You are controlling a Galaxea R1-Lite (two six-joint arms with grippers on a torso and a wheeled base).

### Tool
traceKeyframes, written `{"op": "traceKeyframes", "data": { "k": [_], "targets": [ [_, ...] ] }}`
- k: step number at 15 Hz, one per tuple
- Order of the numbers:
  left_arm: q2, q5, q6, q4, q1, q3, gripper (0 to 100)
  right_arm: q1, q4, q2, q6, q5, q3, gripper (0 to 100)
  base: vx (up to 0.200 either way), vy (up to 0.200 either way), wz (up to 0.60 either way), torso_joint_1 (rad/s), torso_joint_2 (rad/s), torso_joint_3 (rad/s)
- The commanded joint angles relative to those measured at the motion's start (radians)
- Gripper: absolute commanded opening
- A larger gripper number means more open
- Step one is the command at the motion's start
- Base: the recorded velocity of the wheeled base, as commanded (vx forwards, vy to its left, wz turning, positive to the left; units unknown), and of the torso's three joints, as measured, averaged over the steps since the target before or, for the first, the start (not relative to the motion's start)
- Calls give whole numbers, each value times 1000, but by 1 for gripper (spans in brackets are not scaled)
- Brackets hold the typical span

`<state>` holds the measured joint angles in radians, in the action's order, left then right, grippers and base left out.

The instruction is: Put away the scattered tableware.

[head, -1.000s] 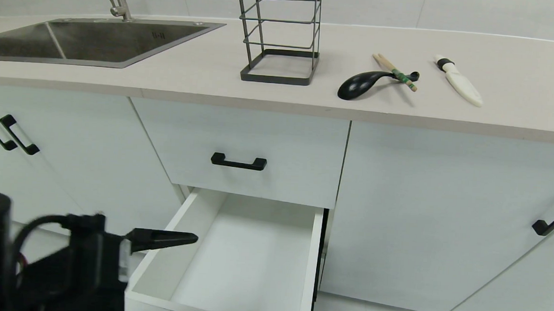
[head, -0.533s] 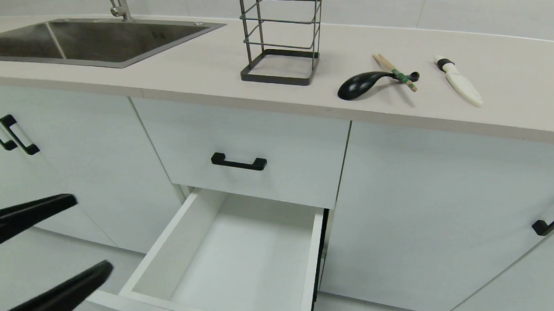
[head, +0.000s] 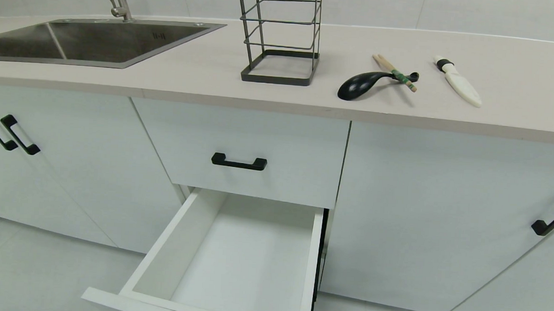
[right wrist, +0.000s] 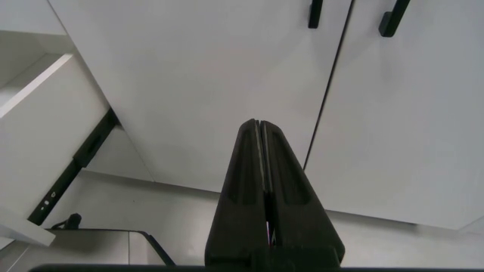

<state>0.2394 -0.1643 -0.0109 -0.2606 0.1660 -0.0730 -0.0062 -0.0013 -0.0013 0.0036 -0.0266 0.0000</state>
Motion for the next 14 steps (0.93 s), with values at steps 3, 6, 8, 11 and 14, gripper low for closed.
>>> {"op": "traceKeyframes", "data": {
  "k": [3, 6, 8, 11, 14],
  "targets": [
    [-144, 124, 15, 233, -9, 71, 100, 0, 1, 1, -1, 1, 0, 0, 0, 0, 0, 0, 0, 0],
    [-144, 180, 17, 264, -9, 70, 100, 0, 3, 1, -1, -1, 0, 0, 0, 0, 0, 0, 0, 0],
    [-152, 183, 49, 264, -123, 71, 100, 0, 3, 1, -1, -1, 0, 0, 0, 0, 0, 0, 0, 0],
    [-183, 177, 80, 262, -195, 73, 100, 0, 3, 1, -1, -1, 0, 0, 0, 0, 0, 0, 0, 0],
    [-239, 172, 81, 261, -164, 73, 100, 0, 3, 1, -2, 1, 0, 0, 0, 0, 0, 0, 0, 0]
  ]
}}
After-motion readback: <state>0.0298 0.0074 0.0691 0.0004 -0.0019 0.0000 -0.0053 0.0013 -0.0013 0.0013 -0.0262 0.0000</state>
